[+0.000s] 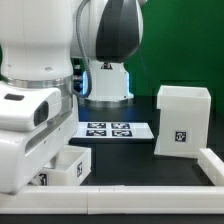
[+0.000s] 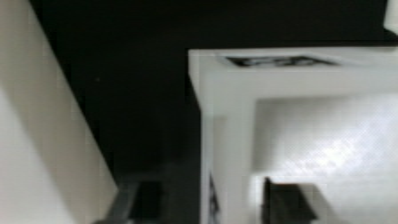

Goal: Assemble drawer

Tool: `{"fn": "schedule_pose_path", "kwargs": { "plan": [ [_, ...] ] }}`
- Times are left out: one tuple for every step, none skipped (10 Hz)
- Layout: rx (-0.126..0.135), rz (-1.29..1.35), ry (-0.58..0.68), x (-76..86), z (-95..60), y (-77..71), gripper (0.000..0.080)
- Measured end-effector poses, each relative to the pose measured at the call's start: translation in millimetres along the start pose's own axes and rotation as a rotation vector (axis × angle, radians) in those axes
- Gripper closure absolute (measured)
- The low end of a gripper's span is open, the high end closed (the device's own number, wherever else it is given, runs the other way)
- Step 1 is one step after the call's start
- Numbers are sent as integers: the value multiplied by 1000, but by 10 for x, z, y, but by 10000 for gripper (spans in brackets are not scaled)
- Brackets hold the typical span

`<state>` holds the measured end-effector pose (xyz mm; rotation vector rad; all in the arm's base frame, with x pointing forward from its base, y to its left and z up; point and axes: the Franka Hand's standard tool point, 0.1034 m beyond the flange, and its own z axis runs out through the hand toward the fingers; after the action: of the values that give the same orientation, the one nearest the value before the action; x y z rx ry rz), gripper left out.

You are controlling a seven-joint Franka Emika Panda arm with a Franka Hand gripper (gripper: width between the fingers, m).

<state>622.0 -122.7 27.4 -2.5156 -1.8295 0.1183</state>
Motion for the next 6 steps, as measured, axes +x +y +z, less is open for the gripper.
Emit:
{"fn": "schedule_pose_path", "kwargs": {
  "plan": [
    [-21,-6,4,-17,-187,-123,395],
    [-30,-2,5,-67,-330,-254,244],
    [-28,1,5,-75,-414,-401,244],
    [-32,18,8,-23,-540,-541,166],
    [-36,30,13,57,-584,-665,166],
    [-31,27,12,35,-555,-657,152]
  ]
}}
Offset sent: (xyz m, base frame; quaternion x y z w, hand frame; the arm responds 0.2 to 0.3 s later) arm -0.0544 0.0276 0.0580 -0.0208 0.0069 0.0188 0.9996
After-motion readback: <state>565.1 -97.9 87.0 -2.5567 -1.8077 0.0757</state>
